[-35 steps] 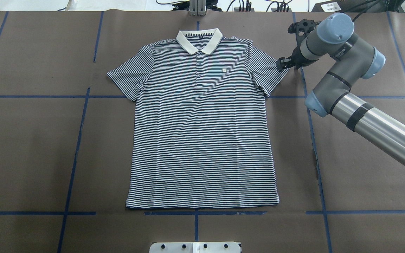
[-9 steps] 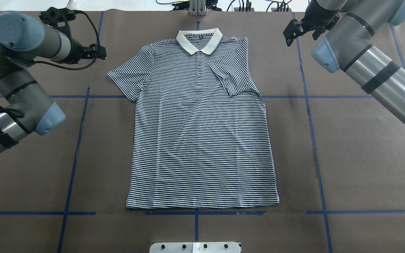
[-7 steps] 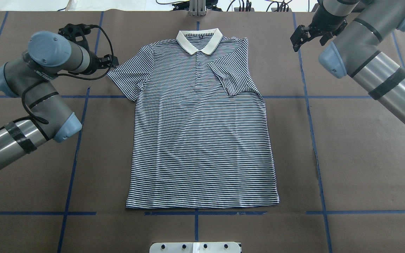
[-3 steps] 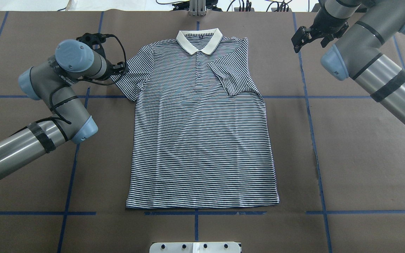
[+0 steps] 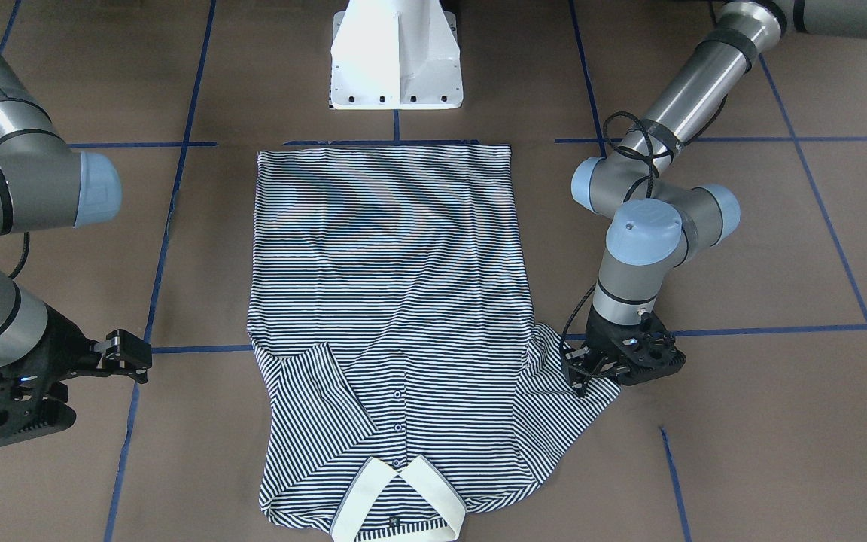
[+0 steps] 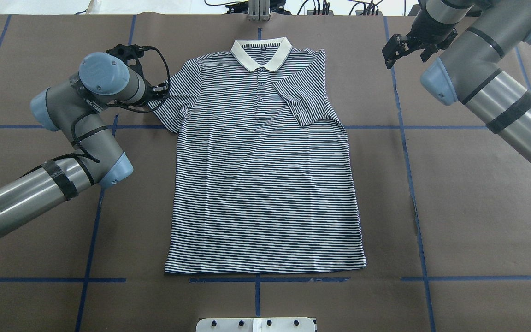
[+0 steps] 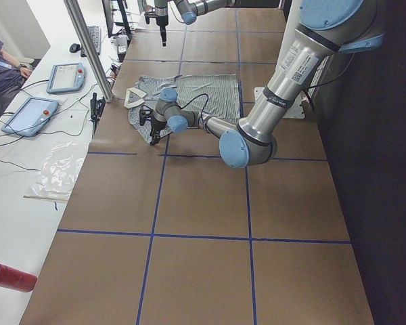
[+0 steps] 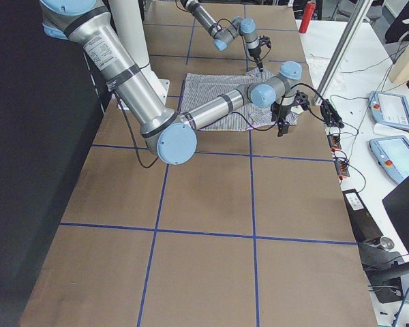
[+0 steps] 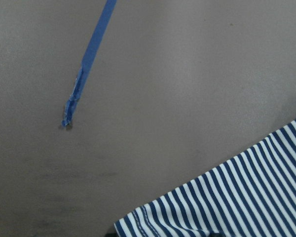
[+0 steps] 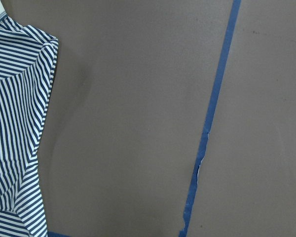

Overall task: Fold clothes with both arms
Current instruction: 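Reach the left gripper to the other sleeve while the right arm withdraws, then fold the sleeve inward over the shirt body with the left gripper, then move both grippers down to the hem corners nearest the robot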

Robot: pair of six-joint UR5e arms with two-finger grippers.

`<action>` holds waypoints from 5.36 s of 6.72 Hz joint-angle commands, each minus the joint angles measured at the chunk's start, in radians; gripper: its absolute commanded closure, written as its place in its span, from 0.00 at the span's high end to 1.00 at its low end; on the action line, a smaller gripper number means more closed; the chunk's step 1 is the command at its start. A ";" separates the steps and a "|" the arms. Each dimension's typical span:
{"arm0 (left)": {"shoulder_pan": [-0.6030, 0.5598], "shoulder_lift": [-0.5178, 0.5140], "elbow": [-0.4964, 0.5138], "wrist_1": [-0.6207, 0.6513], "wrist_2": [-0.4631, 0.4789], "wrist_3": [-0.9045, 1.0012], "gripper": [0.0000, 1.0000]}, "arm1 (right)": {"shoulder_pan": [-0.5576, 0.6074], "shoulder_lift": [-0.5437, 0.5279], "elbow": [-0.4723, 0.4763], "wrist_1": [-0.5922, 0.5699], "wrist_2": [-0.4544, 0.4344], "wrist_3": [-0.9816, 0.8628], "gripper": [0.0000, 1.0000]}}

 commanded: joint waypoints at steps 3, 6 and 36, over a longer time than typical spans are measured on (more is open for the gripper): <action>0.000 -0.104 -0.100 0.226 -0.016 -0.017 0.00 | 0.002 -0.005 -0.002 0.000 0.000 -0.001 1.00; 0.020 -0.364 0.132 0.194 -0.028 -0.256 0.00 | 0.002 -0.026 -0.002 0.001 0.000 -0.003 1.00; 0.380 0.215 -0.838 0.472 -0.006 -0.486 1.00 | -0.759 -0.518 0.713 0.145 -0.402 1.008 0.00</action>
